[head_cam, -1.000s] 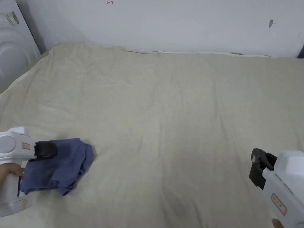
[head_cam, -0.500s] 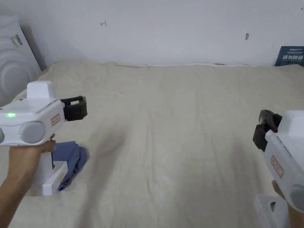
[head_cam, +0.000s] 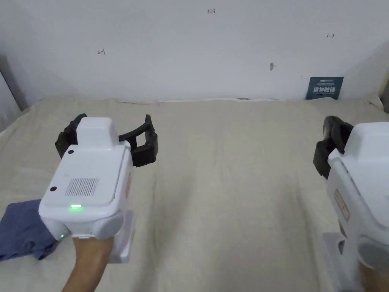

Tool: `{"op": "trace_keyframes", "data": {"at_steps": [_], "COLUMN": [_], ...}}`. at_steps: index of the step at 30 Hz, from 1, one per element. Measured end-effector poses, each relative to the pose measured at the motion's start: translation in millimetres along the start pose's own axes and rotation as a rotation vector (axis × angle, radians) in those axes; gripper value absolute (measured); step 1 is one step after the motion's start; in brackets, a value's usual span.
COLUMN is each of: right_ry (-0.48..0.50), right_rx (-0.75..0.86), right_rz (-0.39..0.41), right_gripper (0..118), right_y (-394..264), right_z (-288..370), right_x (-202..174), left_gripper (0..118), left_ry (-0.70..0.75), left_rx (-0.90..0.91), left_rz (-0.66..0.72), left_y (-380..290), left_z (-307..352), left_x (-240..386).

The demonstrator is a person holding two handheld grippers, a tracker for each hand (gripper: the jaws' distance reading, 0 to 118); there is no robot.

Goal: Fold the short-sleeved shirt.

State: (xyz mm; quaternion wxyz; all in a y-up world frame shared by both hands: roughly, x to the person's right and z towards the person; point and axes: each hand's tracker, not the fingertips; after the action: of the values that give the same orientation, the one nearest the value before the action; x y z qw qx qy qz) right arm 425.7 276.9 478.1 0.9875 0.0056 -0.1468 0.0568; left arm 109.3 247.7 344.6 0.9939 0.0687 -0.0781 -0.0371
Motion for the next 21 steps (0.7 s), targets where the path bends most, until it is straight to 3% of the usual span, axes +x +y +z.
{"op": "trace_keyframes", "data": {"at_steps": [2, 3, 4, 5, 21], "right_ry": [-0.009, -0.012, -0.013, -0.016, -0.02], "right_rx": [0.005, 0.007, 0.007, 0.005, -0.016], "right_rz": [-0.002, -0.003, -0.003, -0.006, -0.018], "right_gripper": [2, 2, 2, 2, 2], "right_y": [-0.4, -1.0, -1.8, -2.5, -10.3], "right_z": [4.8, 6.9, 8.1, 9.5, 5.5], "right_x": [2.4, 3.4, 4.0, 4.5, 1.2], "left_gripper": [85, 67, 29, 3, 0], "left_ry": [-0.016, -0.018, -0.035, -0.057, -0.061], "left_rx": [0.007, 0.005, -0.007, -0.034, -0.061], "left_rz": [0.016, 0.028, 0.042, 0.058, 0.054], "left_y": [-3.7, -5.9, -7.9, -10.1, -15.9], "left_z": [8.0, 9.1, 8.5, 6.7, 10.5], "left_x": [9.5, 12.8, 13.9, 15.2, 15.6]}}
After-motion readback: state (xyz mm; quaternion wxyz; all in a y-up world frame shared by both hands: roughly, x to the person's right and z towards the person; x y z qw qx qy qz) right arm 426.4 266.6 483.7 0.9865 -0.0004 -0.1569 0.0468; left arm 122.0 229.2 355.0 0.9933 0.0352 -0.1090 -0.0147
